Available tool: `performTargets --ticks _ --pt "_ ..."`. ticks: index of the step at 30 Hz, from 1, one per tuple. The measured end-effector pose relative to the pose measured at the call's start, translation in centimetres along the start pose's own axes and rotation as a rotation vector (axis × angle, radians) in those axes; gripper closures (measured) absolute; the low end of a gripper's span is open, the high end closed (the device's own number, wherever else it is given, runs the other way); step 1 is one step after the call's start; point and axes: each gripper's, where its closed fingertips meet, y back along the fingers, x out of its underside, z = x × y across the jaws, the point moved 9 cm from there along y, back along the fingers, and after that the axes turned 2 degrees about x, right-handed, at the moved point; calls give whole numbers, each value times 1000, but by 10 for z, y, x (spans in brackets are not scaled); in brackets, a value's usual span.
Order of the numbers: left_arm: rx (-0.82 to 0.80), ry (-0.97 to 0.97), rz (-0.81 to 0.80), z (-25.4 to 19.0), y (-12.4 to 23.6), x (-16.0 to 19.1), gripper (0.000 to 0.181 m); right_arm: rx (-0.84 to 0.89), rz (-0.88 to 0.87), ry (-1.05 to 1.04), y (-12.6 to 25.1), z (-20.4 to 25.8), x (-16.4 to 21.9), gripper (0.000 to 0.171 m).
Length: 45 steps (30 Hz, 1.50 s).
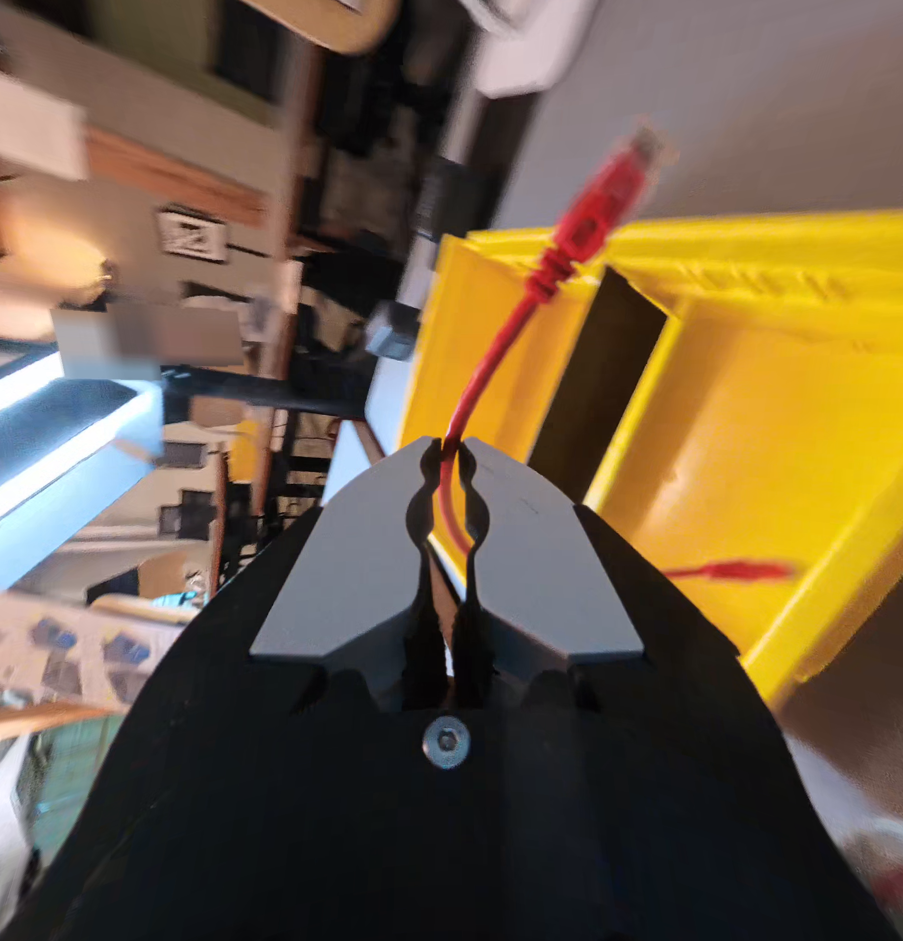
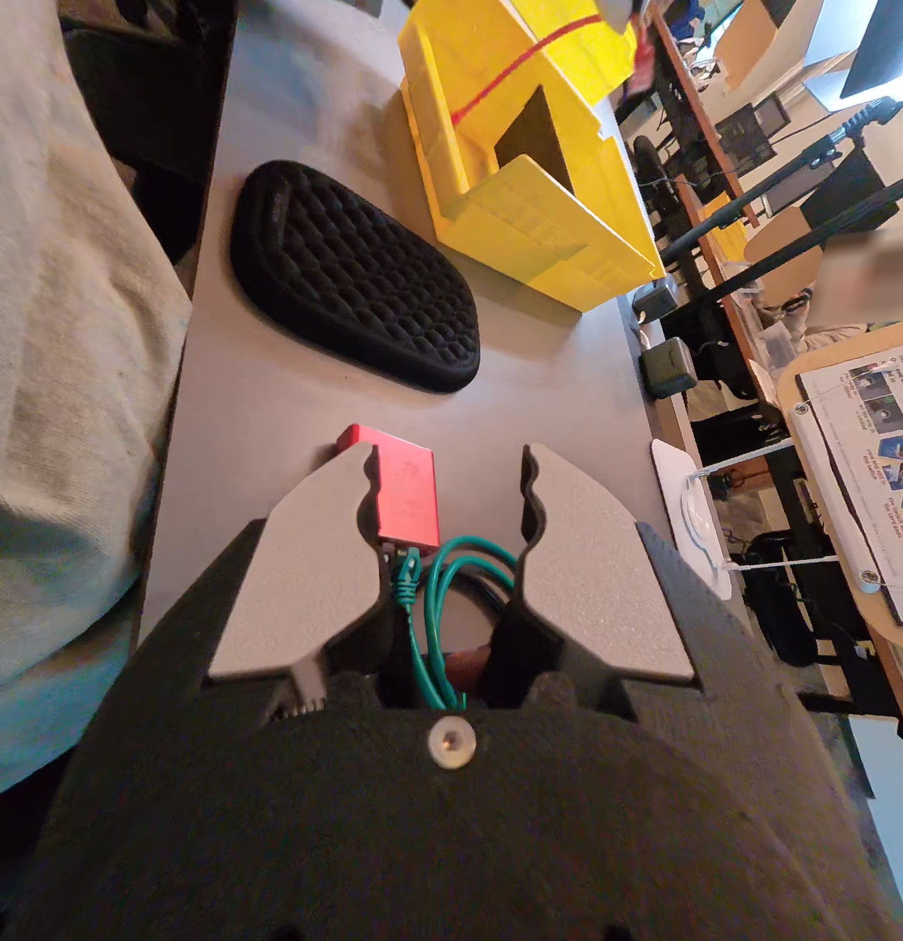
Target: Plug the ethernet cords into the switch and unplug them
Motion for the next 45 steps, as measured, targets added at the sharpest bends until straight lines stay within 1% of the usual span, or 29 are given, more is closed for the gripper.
performTargets --ticks 1,3,4,6,9,10,12,15,17,19,21,25,28,32,34,35,38,40,42,43,44,45 --pt "-83 55 -48 3 15 -3 176 5 -17 -4 -1 0 -1 117" --pt "-218 143 -160 1 44 -14 176 26 -53 -14 -4 -1 -4 117" --pt "-260 175 -198 -1 57 -21 176 42 -73 -18 -6 -2 -6 116" --pt "-277 219 -250 -9 78 -36 176 91 -113 -3 -9 -3 -11 114" --pt "-193 239 -337 -21 103 -64 176 213 -212 33 -9 -6 -24 115" --pt "-144 235 -365 -25 108 -73 176 247 -263 34 -8 -6 -29 117" --pt "17 208 -411 -37 115 -93 176 309 -371 12 -3 -8 -39 126" --pt "205 132 -441 -63 113 -120 176 370 -498 -22 5 -9 -52 133" --pt "283 74 -431 -83 106 -135 176 381 -535 -17 9 -7 -59 134" --pt "326 27 -442 -100 97 -147 176 367 -529 -2 11 -6 -63 133" --pt "367 0 -423 -115 87 -154 176 337 -477 2 9 -7 -60 132" --pt "405 -33 -395 -132 73 -162 176 290 -400 -4 4 -7 -51 133" --pt "439 -37 -398 -137 70 -165 176 260 -370 -3 -1 -6 -50 133" --pt "469 -51 -408 -142 69 -167 176 271 -348 24 -5 -5 -50 135" --pt "491 -57 -419 -145 70 -168 176 270 -346 42 -6 -3 -51 143" --pt "502 -59 -426 -147 70 -169 176 262 -349 46 -5 -3 -51 155" --pt "501 -60 -487 -148 71 -169 175 217 -402 7 -2 -3 -48 158" --pt "484 -31 -610 -145 74 -169 154 178 -484 -72 1 -7 -40 158" --pt "444 14 -824 -139 81 -171 134 120 -604 -165 3 -9 -32 158" --pt "455 29 -915 -137 84 -172 129 92 -665 -208 3 -11 -28 158" --pt "489 38 -969 -137 87 -173 124 67 -721 -248 4 -11 -24 158" --pt "539 30 -1000 -138 89 -174 124 46 -767 -280 3 -12 -21 158"
